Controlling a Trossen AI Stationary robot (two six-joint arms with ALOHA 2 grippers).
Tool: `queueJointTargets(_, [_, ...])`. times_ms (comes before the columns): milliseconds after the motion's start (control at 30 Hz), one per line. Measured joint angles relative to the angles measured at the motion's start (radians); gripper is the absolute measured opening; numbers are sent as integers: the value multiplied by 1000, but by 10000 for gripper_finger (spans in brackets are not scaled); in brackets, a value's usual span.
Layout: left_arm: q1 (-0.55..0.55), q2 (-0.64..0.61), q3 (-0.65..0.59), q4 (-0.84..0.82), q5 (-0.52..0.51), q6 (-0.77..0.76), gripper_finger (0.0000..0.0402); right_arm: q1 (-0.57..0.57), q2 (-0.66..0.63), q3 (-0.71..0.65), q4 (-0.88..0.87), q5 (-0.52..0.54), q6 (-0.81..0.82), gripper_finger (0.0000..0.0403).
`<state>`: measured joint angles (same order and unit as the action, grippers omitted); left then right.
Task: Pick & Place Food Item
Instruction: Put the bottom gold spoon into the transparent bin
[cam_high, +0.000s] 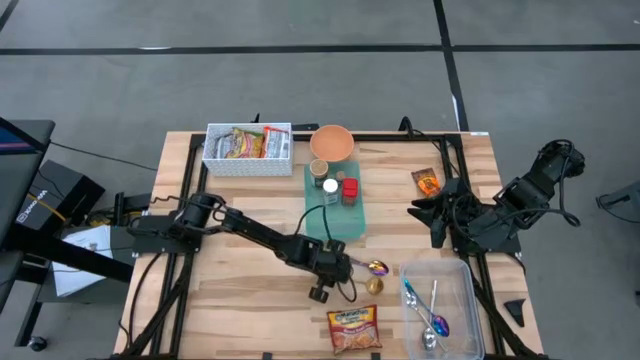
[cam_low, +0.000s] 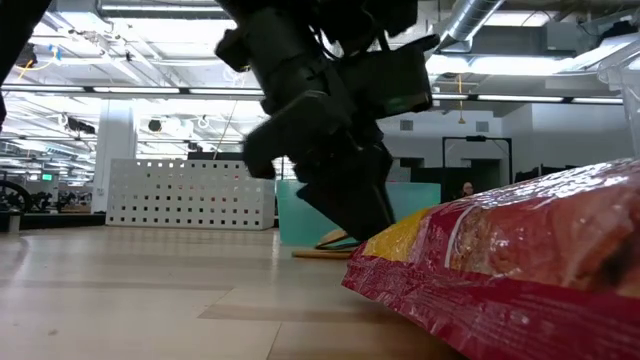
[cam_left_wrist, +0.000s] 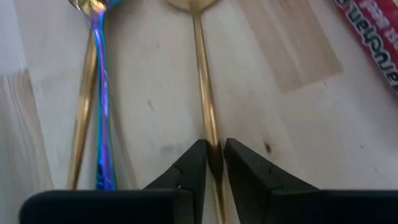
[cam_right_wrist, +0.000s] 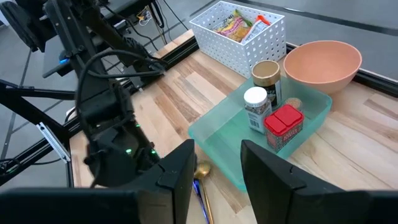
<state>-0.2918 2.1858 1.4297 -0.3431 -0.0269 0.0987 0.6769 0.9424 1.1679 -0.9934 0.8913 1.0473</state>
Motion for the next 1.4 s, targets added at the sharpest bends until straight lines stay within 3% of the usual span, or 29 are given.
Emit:
queueJointTargets(267, [-54,0,-3,-32,-75,-175,11,0,0,0,-1,0,-8,127])
queueJointTargets(667, [-49,-127,-15,-92,-73,-194,4,0,0,0,3,0,-35,127])
queueJointTargets(1033, [-48,-206,-10,-113,-210,-244,4,0,0,0,7,10,-54,127])
queueJointTargets(1267, [-34,-195,-10,-53,-118,-159,1,0,0,0,7,10,-64,127])
queueJointTargets(1400, [-25,-162,-9,59,-59,-81,24,0,0,0,7,9,-68,127])
